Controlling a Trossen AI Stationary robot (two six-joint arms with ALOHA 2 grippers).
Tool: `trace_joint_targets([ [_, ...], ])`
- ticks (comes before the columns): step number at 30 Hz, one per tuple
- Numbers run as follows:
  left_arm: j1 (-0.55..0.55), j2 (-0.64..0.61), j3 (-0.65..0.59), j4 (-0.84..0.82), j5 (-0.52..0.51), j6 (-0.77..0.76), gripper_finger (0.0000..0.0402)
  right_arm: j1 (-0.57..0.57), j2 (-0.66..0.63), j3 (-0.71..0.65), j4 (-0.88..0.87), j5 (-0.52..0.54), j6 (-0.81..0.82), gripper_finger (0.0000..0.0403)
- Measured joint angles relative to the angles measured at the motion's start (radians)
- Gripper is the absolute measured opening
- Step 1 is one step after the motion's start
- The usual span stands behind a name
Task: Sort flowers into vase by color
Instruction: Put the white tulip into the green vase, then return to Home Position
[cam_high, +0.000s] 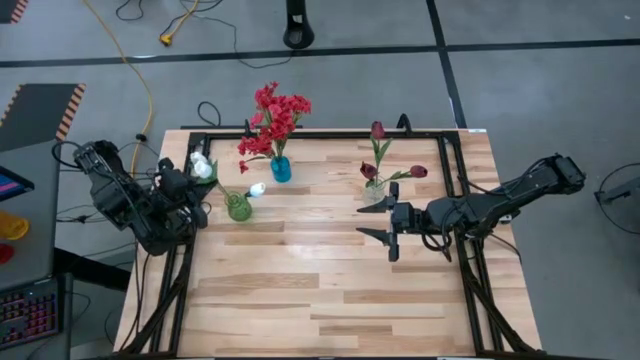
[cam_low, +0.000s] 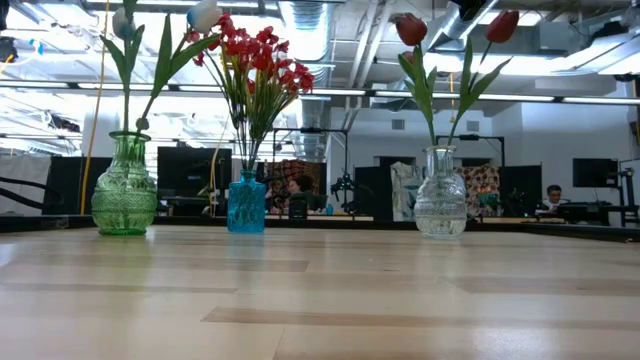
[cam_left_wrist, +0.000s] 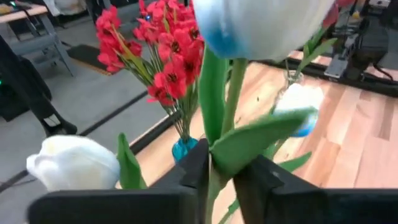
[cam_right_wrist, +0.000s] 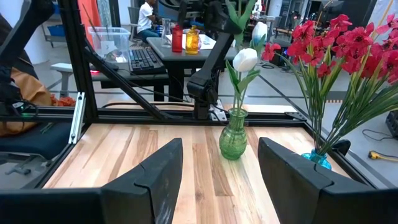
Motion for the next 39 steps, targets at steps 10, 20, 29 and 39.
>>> trace_joint_targets([
  [10, 0.000, -0.014, 0.000, -0.001, 0.296, -0.032, 0.0140, -0.001, -0.002, 0.000, 0.008, 0.000, 0.002, 0.0234],
  [20, 0.000, -0.022, 0.000, -0.001, 0.485, -0.035, 0.0131, -0.001, -0.002, 0.000, 0.009, 0.000, 0.001, 0.0234],
  [29, -0.041, -0.005, -0.175, 0.378, 0.392, 0.198, 0.0054, 0.022, -0.105, -0.001, -0.025, 0.000, 0.044, 0.0192],
  [39, -0.024, -0.006, -0.535, 1.185, 0.408, 0.507, 0.0003, 0.016, -0.261, -0.001, -0.267, -0.002, -0.006, 0.0017],
])
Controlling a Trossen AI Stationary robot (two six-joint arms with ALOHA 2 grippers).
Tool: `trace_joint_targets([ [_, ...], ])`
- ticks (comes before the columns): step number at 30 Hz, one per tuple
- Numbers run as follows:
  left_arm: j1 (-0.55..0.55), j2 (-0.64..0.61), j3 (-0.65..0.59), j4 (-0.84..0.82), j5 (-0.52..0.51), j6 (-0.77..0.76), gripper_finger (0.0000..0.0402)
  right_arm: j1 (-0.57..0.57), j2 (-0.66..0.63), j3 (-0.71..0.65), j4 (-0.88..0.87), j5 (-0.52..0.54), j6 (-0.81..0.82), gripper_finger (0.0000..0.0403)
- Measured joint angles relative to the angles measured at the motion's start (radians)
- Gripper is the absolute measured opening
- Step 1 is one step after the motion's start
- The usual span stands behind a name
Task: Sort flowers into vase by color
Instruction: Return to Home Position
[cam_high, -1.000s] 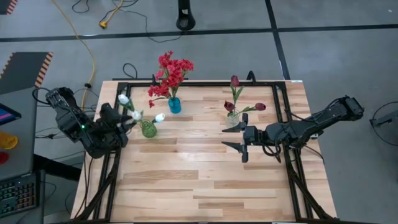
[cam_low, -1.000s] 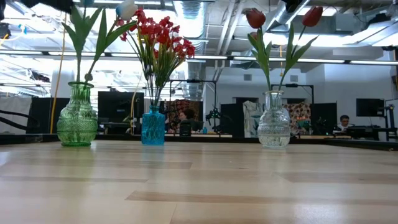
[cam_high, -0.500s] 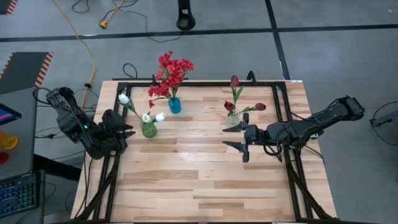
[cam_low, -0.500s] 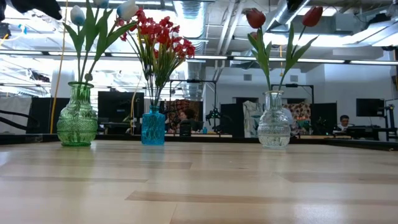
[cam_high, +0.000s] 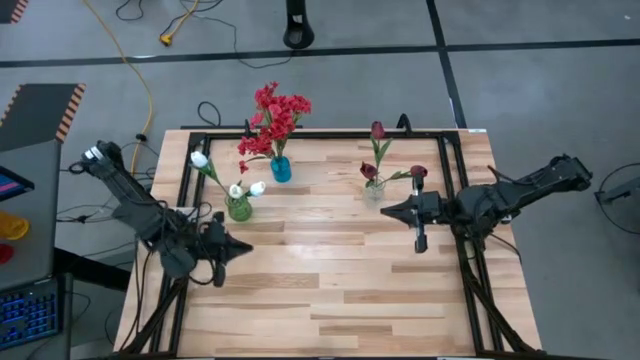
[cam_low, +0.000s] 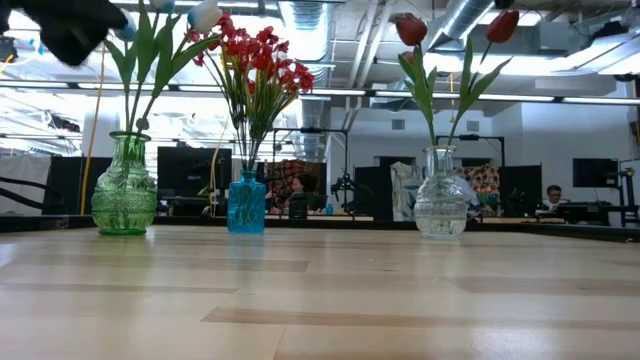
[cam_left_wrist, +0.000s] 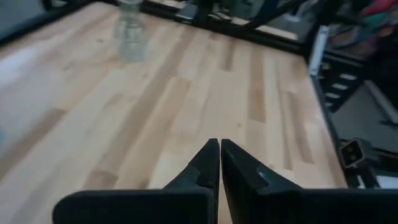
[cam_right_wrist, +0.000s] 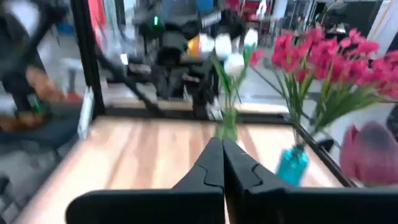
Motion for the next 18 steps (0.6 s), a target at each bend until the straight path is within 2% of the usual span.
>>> trace_joint_targets([
  [3, 0.048, 0.000, -0.111, 0.237, 0.075, 0.088, 0.0001, -0.046, -0.008, -0.002, -0.080, -0.078, -0.008, 0.0029],
  [7, 0.150, 0.000, -0.230, 0.516, 0.206, 0.242, 0.0000, -0.124, 0.004, -0.054, -0.063, -0.275, -0.026, 0.0038],
  [9, 0.209, -0.001, -0.264, 0.614, 0.286, 0.322, 0.0000, -0.154, 0.020, -0.083, -0.040, -0.304, -0.026, 0.0032],
  [13, 0.314, -0.008, -0.282, 0.684, 0.417, 0.472, 0.0000, -0.203, 0.021, -0.158, 0.039, -0.306, 0.010, 0.0019],
  [16, 0.365, -0.039, -0.296, 0.674, 0.458, 0.525, 0.0000, -0.201, 0.002, -0.252, 0.085, -0.317, 0.038, 0.0026],
  [18, 0.379, -0.089, -0.321, 0.667, 0.466, 0.560, 0.0000, -0.188, -0.014, -0.328, 0.179, -0.318, 0.061, 0.0035],
])
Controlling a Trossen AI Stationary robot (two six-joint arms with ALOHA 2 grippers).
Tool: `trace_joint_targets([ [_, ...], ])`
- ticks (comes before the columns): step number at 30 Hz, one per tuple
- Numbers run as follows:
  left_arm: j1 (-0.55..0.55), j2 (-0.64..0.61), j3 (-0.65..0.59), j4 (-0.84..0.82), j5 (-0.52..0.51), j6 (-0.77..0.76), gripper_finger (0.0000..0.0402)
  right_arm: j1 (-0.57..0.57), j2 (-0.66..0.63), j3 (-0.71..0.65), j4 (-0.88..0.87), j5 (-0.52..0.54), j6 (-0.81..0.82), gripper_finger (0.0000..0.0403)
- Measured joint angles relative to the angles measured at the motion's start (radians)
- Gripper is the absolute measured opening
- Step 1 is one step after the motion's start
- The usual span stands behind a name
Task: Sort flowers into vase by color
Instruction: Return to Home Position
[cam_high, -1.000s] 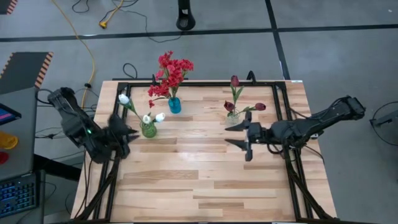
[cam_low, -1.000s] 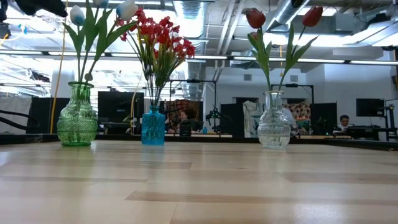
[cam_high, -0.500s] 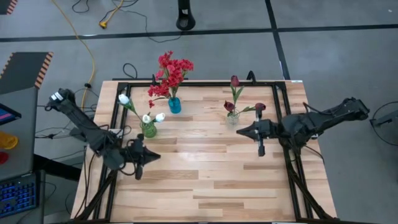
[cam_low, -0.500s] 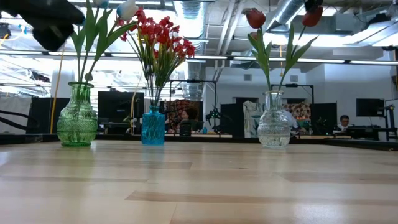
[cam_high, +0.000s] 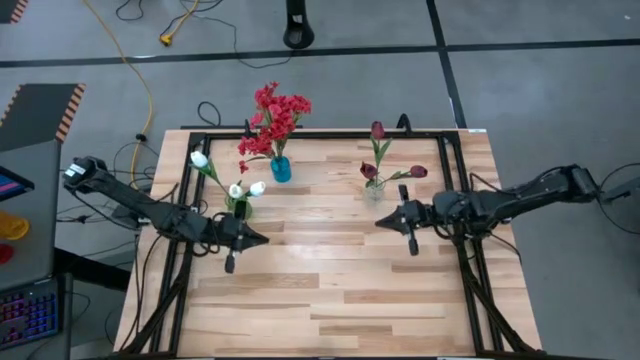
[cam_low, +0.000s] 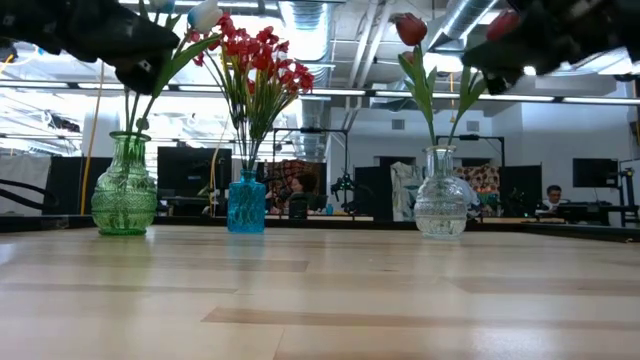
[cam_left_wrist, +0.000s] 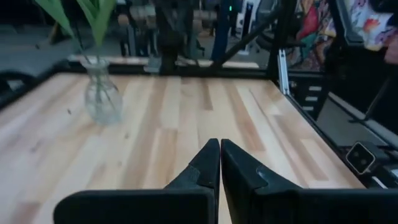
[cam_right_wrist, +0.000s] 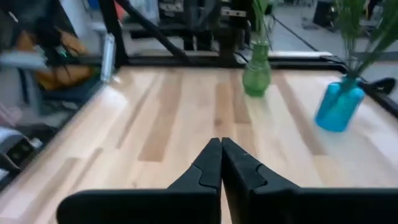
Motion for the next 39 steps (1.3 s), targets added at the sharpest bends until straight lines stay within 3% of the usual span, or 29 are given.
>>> trace_joint_targets([
  [9, 0.022, -0.350, -0.144, -0.016, -0.043, 0.125, 0.0000, 0.021, -0.119, -0.266, 0.324, 0.002, 0.064, 0.0025],
  [21, 0.080, -0.760, -0.213, -0.259, -0.130, 0.232, 0.0000, -0.036, -0.372, -0.298, 0.168, 0.002, 0.033, 0.0032],
  [31, 0.117, -0.757, -0.213, -0.317, -0.125, 0.233, 0.0000, -0.066, -0.540, -0.298, -0.006, 0.002, 0.015, 0.0033],
  [39, 0.117, -0.757, -0.243, -0.250, -0.088, 0.255, 0.0000, -0.063, -0.613, -0.359, 0.020, 0.002, -0.002, 0.0026],
])
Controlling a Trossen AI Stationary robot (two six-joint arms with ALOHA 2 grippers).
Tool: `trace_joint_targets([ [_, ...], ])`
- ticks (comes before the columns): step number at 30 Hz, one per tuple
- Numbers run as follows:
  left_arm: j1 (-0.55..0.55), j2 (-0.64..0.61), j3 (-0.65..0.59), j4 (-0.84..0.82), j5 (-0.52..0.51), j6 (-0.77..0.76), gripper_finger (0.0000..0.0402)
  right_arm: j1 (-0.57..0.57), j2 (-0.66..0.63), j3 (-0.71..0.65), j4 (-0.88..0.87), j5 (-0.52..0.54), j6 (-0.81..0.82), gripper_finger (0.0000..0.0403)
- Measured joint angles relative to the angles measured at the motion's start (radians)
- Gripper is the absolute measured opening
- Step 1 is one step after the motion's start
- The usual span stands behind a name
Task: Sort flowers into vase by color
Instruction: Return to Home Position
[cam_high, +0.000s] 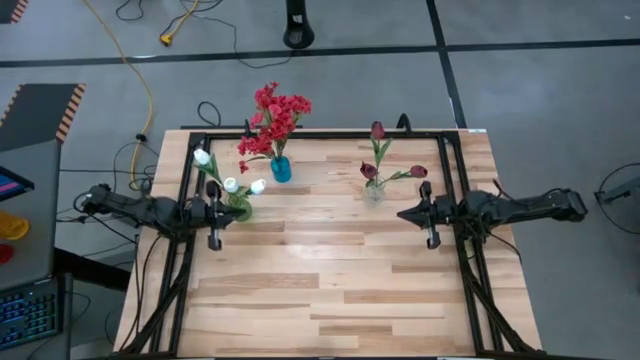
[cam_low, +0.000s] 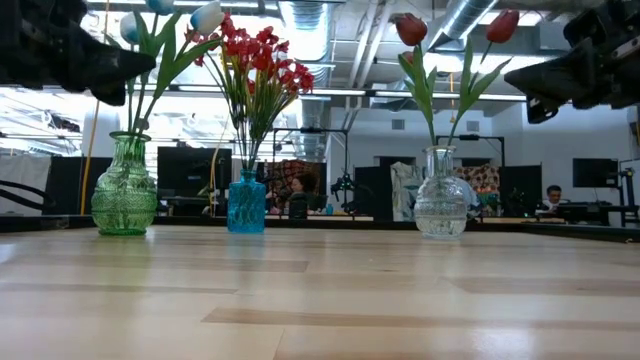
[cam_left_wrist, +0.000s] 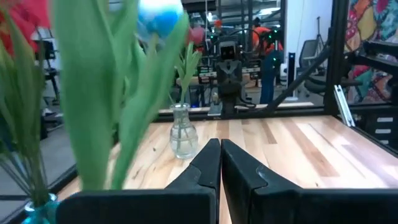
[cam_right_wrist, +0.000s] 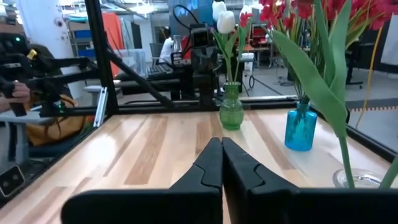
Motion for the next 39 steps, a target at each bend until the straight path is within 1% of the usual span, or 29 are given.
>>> trace_joint_targets([
  [3, 0.000, 0.001, -0.038, 0.051, 0.003, 0.009, 0.0000, 0.000, -0.018, -0.026, 0.012, 0.000, -0.009, 0.0029],
  [6, 0.002, 0.001, -0.038, 0.044, -0.002, 0.011, 0.0000, -0.001, -0.028, -0.026, -0.018, 0.000, -0.025, 0.0033],
  [9, 0.009, 0.001, -0.038, 0.053, -0.003, 0.041, 0.0000, -0.004, -0.046, -0.026, -0.026, 0.000, -0.089, 0.0032],
  [14, 0.029, 0.001, -0.038, 0.050, -0.002, 0.080, 0.0000, -0.004, -0.109, -0.026, -0.069, 0.000, -0.146, 0.0027],
  [18, 0.042, 0.001, -0.039, 0.048, -0.002, 0.109, 0.0000, -0.004, -0.178, -0.006, -0.201, -0.001, -0.118, 0.0032],
  [21, 0.047, 0.001, -0.039, 0.047, -0.004, 0.130, 0.0000, -0.005, -0.177, 0.011, -0.256, -0.001, -0.089, 0.0034],
  [26, 0.052, 0.000, -0.039, 0.038, -0.038, 0.142, 0.0000, -0.014, -0.178, 0.011, -0.264, 0.000, -0.095, 0.0029],
  [30, 0.052, 0.000, -0.040, 0.038, -0.034, 0.169, 0.0000, -0.029, -0.178, 0.011, -0.267, 0.000, -0.089, 0.0030],
  [36, 0.052, 0.000, -0.040, 0.037, -0.001, 0.221, 0.0000, -0.036, -0.177, 0.011, -0.270, 0.000, -0.004, 0.0041],
  [39, 0.065, 0.000, -0.041, 0.033, 0.056, 0.269, 0.0000, -0.035, -0.177, 0.011, -0.270, 0.000, 0.024, 0.0042],
])
